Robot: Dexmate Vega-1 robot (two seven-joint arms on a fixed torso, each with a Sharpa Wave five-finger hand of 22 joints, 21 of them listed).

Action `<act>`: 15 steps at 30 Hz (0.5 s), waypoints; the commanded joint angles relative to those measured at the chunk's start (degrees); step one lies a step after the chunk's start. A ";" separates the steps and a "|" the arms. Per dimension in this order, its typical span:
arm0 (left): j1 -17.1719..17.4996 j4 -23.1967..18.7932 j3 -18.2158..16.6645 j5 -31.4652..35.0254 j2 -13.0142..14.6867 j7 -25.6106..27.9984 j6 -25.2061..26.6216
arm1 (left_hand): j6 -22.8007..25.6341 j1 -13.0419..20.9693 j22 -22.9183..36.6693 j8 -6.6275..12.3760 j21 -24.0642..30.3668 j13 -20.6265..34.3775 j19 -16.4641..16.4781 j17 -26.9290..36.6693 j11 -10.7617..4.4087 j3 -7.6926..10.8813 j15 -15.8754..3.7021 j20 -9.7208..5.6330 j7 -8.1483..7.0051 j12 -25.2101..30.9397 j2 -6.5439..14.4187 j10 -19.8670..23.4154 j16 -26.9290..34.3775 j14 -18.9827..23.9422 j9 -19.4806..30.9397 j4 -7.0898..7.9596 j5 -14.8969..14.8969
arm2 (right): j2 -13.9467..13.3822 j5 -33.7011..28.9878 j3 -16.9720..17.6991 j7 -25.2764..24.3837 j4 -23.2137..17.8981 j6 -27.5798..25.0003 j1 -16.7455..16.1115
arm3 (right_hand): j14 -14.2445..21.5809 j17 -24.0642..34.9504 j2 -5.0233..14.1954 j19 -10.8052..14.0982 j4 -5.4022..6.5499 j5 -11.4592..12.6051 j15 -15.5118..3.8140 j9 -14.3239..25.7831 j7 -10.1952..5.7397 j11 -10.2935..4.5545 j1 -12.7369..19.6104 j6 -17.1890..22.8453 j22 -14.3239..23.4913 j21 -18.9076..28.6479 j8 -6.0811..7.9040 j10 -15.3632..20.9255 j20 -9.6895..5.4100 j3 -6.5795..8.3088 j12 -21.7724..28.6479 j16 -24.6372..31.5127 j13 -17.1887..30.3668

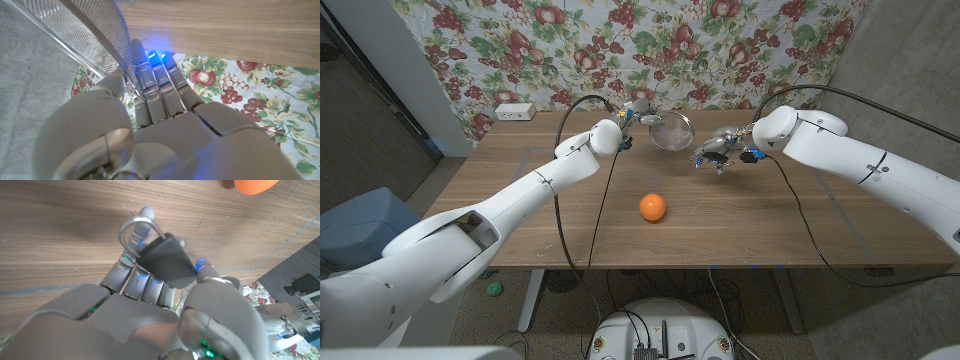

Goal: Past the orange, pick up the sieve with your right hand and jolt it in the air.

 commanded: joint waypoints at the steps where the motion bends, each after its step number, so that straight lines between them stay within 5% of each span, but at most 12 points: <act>1: 0.12 0.26 -0.48 -0.64 -0.46 0.67 -0.15 | 0.01 0.93 0.05 0.26 0.38 -0.06 -0.47 0.17 -5.92 0.70 -6.60 -0.27 0.11 -0.49 1.28 5.48 -0.05 0.03 0.10 0.83 0.33 | -0.49 4.53 2.16 0.25 1.97 3.69 -1.19 | 2.69 1.07 1.75 0.26 6.72 0.51 -2.10 1.23 2.93 -2.27 1.27 2.95 0.41 0.77 0.81 1.65 -0.69 6.31 1.07 9.92 2.79; 15: 0.56 0.75 -1.21 -2.83 -0.71 0.47 -1.51 | -4.90 0.23 -0.05 -2.65 1.01 -1.55 -1.06 0.05 -3.94 -0.72 -5.17 0.32 1.92 -4.30 -0.46 0.69 0.18 -0.63 -1.50 -0.42 0.67 | -2.28 9.53 7.52 -3.40 2.48 9.96 -6.31 | 2.58 1.12 1.58 -0.49 7.13 0.80 -2.07 3.89 3.29 -1.86 1.35 2.64 0.63 1.95 2.78 0.88 -1.00 6.55 2.41 10.84 2.99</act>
